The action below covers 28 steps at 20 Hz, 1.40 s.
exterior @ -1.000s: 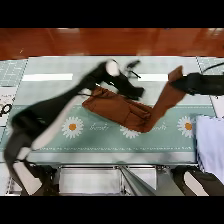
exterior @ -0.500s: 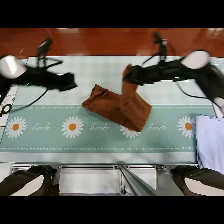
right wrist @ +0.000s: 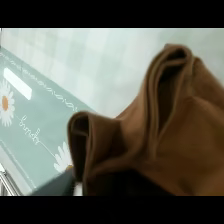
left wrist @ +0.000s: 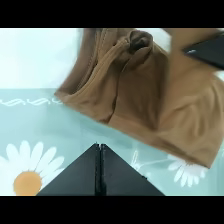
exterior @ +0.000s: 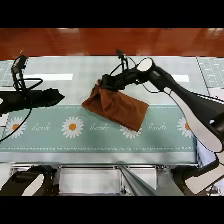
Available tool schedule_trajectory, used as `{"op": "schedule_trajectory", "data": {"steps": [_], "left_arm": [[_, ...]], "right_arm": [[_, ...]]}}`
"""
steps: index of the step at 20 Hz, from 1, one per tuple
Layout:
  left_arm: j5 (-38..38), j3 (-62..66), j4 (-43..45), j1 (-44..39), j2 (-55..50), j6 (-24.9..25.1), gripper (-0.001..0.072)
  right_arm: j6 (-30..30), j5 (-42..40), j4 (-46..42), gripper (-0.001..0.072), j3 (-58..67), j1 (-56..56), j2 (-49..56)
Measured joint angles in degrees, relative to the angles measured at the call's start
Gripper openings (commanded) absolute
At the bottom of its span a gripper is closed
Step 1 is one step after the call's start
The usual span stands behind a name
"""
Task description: Fold the shirts.
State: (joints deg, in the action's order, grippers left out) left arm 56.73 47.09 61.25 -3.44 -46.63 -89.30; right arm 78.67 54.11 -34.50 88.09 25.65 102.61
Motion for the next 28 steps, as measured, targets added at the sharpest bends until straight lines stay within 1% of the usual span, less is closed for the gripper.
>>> {"op": "schedule_trajectory", "data": {"steps": [3,6,7,9,11,12,13,14,15,17,19,21,24,26,28], "left_arm": [[-1.9,-0.4,-0.3,0.3,-0.2,0.0,0.0036],[-2.5,0.1,-0.3,2.8,-0.3,0.1,0.0036],[-1.7,0.7,-0.4,4.3,-0.2,0.1,0.0036],[0.7,1.7,-0.3,8.0,0.6,0.1,0.0036],[2.8,2.0,-0.3,11.0,2.3,0.1,0.0036],[3.6,1.7,-0.3,11.9,3.5,0.0,0.0036],[4.0,1.1,-0.4,12.3,4.5,0.0,0.0036],[4.8,0.1,-0.7,12.4,5.7,0.0,0.0036],[4.8,-1.0,-1.1,12.2,6.8,0.0,0.0036],[5.2,-3.6,-2.1,11.0,8.3,0.0,0.0036],[4.8,-6.3,-3.1,9.3,9.0,0.0,0.0036],[3.1,-8.5,-4.0,7.6,9.4,0.0,0.0036],[0.8,-10.6,-5.1,6.0,9.6,0.0,0.0036],[-0.2,-11.2,-5.5,5.6,9.7,0.0,0.0036],[-0.9,-11.6,-5.7,5.3,9.7,0.0,0.0036]], "right_arm": [[-0.1,2.4,1.3,0.0408,0.5,-0.8,0.7],[-0.1,10.1,-0.2,0.0407,0.7,-6.1,-3.0],[0.0,13.7,-2.3,0.0407,0.7,-8.7,-5.2],[0.8,20.9,-9.7,0.0407,0.1,-14.7,-11.7],[3.5,25.2,-22.4,0.0408,-4.0,-20.8,-20.3],[5.5,25.2,-28.6,0.0412,-8.2,-24.0,-25.6],[7.3,23.8,-33.1,0.0412,-13.3,-27.0,-30.3],[8.9,21.6,-35.8,0.0414,-19.8,-30.1,-35.2],[9.9,18.6,-36.2,0.0415,-26.3,-32.8,-39.1],[9.7,12.1,-32.8,0.0416,-39.6,-37.2,-44.8],[6.1,6.7,-24.1,0.0415,-49.5,-39.4,-46.2],[1.4,3.3,-14.8,0.0415,-55.3,-40.3,-44.4],[-5.6,0.9,-2.1,0.0415,-59.2,-39.1,-37.8],[-9.1,0.4,4.0,0.0415,-59.3,-36.2,-32.7],[-11.3,-0.1,8.0,0.0415,-57.9,-32.2,-27.9]]}}
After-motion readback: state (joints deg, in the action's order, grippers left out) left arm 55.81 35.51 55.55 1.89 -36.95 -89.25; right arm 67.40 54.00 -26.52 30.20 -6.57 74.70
